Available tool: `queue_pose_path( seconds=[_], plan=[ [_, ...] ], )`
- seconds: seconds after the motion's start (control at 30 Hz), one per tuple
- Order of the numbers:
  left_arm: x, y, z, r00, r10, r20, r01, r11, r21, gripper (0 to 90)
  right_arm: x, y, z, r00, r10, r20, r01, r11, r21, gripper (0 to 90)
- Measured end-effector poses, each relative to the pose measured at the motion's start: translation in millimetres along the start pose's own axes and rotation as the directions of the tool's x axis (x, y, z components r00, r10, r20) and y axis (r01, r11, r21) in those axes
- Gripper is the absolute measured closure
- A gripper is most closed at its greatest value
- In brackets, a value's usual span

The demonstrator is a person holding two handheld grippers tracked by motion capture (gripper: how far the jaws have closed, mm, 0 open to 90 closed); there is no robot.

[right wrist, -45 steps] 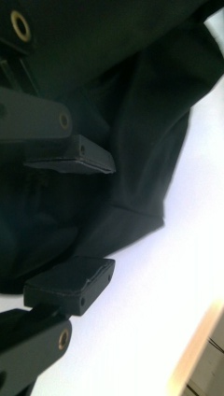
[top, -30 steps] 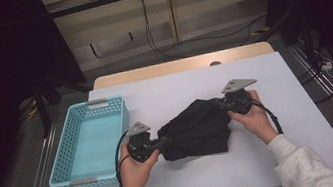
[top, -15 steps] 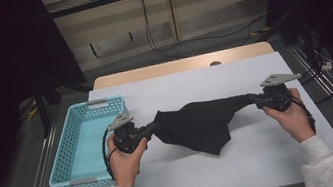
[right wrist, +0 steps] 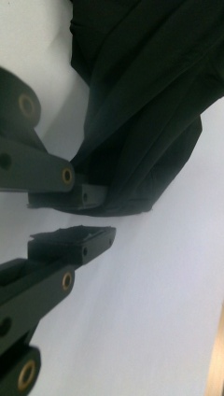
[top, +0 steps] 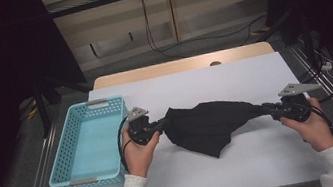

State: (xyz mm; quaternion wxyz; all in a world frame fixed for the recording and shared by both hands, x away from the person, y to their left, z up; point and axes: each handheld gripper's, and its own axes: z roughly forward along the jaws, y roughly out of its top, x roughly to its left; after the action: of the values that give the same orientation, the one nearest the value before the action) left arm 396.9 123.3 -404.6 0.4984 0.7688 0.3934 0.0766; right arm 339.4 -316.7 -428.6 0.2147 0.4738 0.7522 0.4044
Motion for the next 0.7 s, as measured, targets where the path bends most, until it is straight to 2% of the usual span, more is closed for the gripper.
queue_pose_path(
  seconds=[0.1, 0.17, 0.27, 0.33, 0.4, 0.5, 0.53, 0.6, 0.67, 0.7],
  plan=[
    [4.8, -2.3, -7.4, 0.9993, -0.015, -0.035, 0.015, 0.9999, -0.006, 86.4, 3.2, 2.1, 8.5, 0.9998, 0.006, -0.020, -0.006, 1.000, 0.000, 67.8],
    [7.9, -2.8, -13.9, 0.9979, -0.020, -0.062, 0.020, 0.9998, -0.008, 86.4, 6.0, 6.0, 11.0, 0.9993, 0.018, -0.033, -0.019, 1.000, -0.016, 56.6],
    [12.1, -3.1, -23.1, 0.9956, -0.039, -0.085, 0.037, 0.9991, -0.021, 86.4, 11.1, 12.4, 11.8, 0.9974, 0.018, -0.069, -0.020, 0.999, -0.031, 48.0],
    [13.7, -3.7, -25.6, 0.9943, -0.048, -0.095, 0.046, 0.9986, -0.024, 86.3, 14.8, 15.6, 12.8, 0.9971, 0.011, -0.076, -0.014, 0.999, -0.043, 46.5],
    [16.4, -4.8, -27.4, 0.9928, -0.053, -0.107, 0.051, 0.9985, -0.021, 86.4, 17.2, 17.8, 13.5, 0.9970, 0.025, -0.073, -0.029, 0.998, -0.063, 40.1],
    [19.5, -7.2, -26.0, 0.9904, -0.062, -0.124, 0.062, 0.9981, -0.001, 86.3, 17.5, 18.8, 12.8, 0.9936, 0.053, -0.099, -0.060, 0.996, -0.073, 39.4],
    [19.8, -7.6, -24.9, 0.9904, -0.070, -0.119, 0.070, 0.9976, -0.006, 86.4, 17.8, 18.8, 12.5, 0.9943, 0.051, -0.093, -0.058, 0.996, -0.069, 39.4],
    [19.1, -7.2, -23.3, 0.9905, -0.060, -0.124, 0.061, 0.9981, 0.002, 86.4, 16.7, 18.1, 12.1, 0.9960, 0.049, -0.074, -0.054, 0.996, -0.065, 38.7],
    [18.5, -6.5, -22.5, 0.9902, -0.055, -0.128, 0.056, 0.9984, 0.006, 86.4, 13.2, 16.5, 11.5, 0.9942, 0.075, -0.077, -0.080, 0.995, -0.061, 38.7],
    [18.1, -6.4, -22.0, 0.9895, -0.054, -0.134, 0.055, 0.9985, 0.008, 86.5, 11.5, 15.8, 10.7, 0.9948, 0.081, -0.063, -0.084, 0.995, -0.058, 38.7]
  ],
)
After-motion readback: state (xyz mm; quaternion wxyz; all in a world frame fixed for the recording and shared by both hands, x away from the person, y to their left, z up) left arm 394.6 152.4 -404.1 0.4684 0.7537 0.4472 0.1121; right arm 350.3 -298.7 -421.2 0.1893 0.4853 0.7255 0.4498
